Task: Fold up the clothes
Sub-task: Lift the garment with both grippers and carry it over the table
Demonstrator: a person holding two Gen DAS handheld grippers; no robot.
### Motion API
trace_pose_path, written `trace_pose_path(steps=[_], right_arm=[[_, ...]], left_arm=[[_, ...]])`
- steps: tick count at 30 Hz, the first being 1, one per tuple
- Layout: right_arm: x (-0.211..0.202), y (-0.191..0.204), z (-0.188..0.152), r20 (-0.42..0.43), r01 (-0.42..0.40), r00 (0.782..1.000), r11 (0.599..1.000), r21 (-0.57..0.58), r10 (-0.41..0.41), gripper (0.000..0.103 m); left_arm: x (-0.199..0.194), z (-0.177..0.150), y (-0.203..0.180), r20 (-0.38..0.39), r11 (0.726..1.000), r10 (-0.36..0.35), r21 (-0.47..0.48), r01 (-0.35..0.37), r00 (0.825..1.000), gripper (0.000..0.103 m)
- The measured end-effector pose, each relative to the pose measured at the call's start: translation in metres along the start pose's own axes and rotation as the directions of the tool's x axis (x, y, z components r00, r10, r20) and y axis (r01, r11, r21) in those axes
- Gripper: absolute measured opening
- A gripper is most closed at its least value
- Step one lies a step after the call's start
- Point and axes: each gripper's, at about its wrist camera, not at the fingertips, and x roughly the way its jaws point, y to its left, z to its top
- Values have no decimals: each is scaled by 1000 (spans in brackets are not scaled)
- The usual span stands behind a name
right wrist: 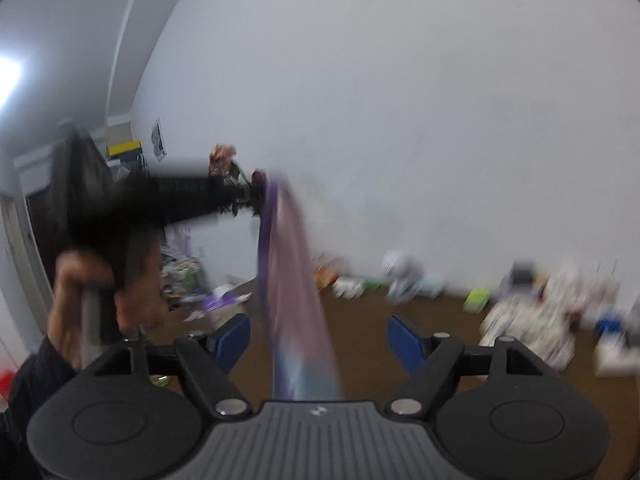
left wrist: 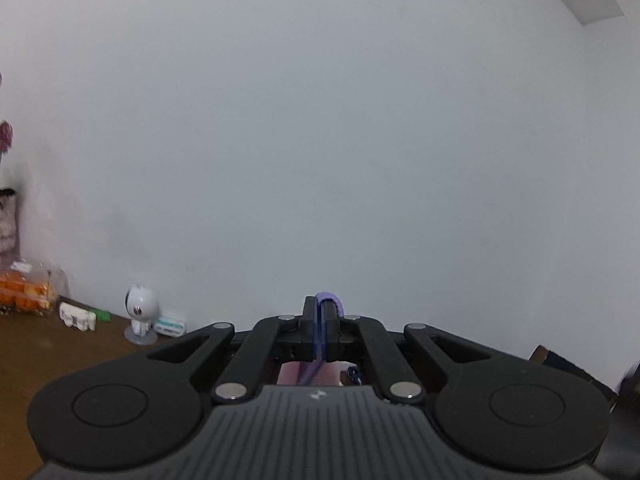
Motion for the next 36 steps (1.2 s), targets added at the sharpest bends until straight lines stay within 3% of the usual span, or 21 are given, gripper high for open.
trace_pose_path(steps=[4,7,8,9,10,12,15,17,20,23,25,29,31,33,35,36], right_arm=[[34,5,-50,-42,-1,999,997,79,4,76],[51,9,-71,-51,-70,996,991,116,76,73],[52,12,-73,-29,-53,998,993,109,57,63],[54,13,-69,-11,-15,1000,994,109,16,24],[53,11,-62,-15,14,1000,991,135,-12,3],[25,9,-44,34,-18,999,990,140,13,2],[-27,22,-15,102,-61,993,997,39,57,2],[-47,32,5,139,-61,988,998,-16,63,1],[-56,42,43,168,-49,984,997,-64,59,1],[-67,47,68,171,-122,976,988,-96,137,1],[-74,53,80,206,-107,969,984,-144,135,1],[-60,43,102,221,3,975,987,-159,33,1],[-38,30,107,214,104,974,982,-159,-69,1],[-6,13,104,174,166,975,974,-154,-139,2],[28,-7,94,71,113,992,985,-132,-104,3],[45,-18,87,16,89,996,990,-109,-88,16]], left_arm=[[-32,25,-14,74,1000,-4,25,2,997,1],[-47,35,-21,130,999,-10,42,4,991,1],[-52,38,-23,149,999,-6,54,-2,989,1],[-58,41,-25,169,998,2,67,-14,986,1],[-62,44,-24,190,997,15,78,-30,982,1],[-69,50,-19,232,994,42,92,-65,972,1],[-80,65,-6,302,990,90,80,-119,949,1],[-85,78,3,334,993,88,46,-110,939,1],[-120,106,-11,389,995,75,33,-96,918,1],[-127,128,-13,437,993,85,40,-114,895,1],[-119,142,-11,449,990,105,36,-135,888,1],[-69,158,3,408,974,201,17,-227,890,1],[-27,150,22,353,952,287,1,-307,890,1],[18,137,43,290,920,377,-9,-392,879,1],[73,102,74,123,891,447,30,-454,886,5],[102,81,91,22,877,476,60,-477,879,10]])
